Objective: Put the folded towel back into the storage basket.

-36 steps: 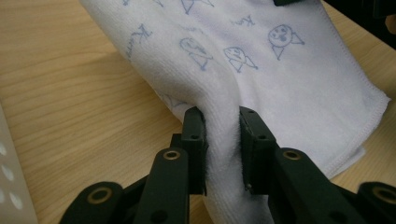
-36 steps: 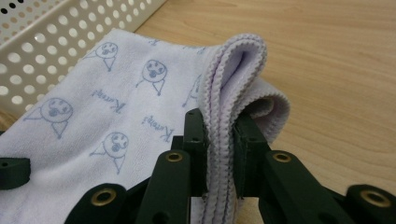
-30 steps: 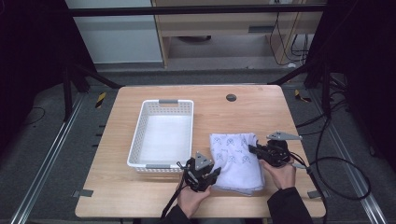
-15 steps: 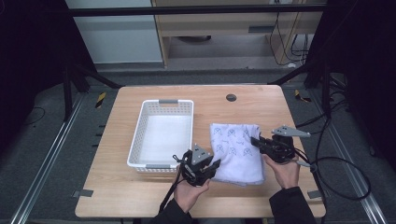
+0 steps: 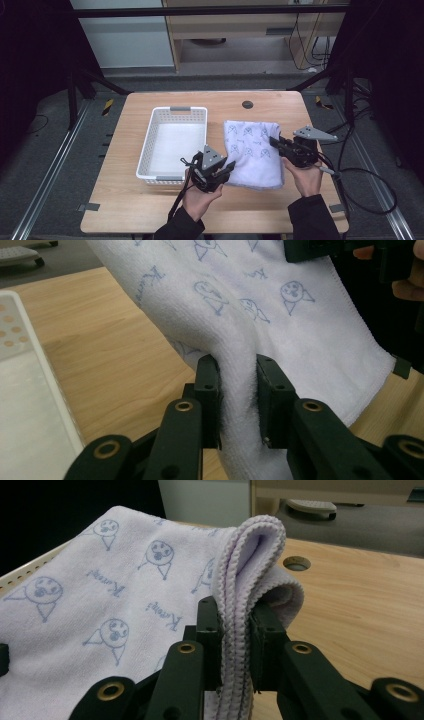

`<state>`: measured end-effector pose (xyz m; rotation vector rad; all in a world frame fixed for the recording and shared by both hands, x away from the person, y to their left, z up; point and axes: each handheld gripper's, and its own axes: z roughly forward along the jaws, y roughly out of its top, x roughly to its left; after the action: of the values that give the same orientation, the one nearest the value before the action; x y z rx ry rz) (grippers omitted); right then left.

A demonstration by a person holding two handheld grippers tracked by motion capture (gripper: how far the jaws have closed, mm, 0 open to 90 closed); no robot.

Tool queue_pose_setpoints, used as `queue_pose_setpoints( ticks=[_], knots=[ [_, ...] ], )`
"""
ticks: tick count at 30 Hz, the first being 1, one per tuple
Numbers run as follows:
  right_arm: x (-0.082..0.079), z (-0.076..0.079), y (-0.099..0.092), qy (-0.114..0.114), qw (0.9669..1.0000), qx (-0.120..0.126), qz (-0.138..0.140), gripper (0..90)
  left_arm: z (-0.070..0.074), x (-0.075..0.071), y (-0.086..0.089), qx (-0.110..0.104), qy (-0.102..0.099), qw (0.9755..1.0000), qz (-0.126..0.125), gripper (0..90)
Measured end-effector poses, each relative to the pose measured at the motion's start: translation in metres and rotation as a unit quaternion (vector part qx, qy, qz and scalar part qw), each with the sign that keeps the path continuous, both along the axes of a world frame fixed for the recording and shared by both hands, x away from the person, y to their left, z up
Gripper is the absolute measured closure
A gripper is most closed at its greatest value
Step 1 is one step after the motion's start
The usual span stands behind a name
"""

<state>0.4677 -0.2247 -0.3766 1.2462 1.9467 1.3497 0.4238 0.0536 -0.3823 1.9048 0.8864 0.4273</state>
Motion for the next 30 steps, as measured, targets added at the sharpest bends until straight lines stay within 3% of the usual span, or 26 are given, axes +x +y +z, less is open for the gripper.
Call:
queue_pose_setpoints(
  ticks=[16, 30],
  knots=[
    [0.002, 0.03, 0.016, -0.032, 0.9995, -0.001, -0.004, 78.0, 0.028, 0.001, 0.015, -0.003, -0.028, 0.9996, 0.008, 73.3],
    [0.009, 0.049, 0.042, -0.046, 0.9989, -0.004, 0.006, 77.9, 0.042, 0.003, 0.042, -0.017, -0.038, 0.9989, 0.023, 73.3]
  ],
)
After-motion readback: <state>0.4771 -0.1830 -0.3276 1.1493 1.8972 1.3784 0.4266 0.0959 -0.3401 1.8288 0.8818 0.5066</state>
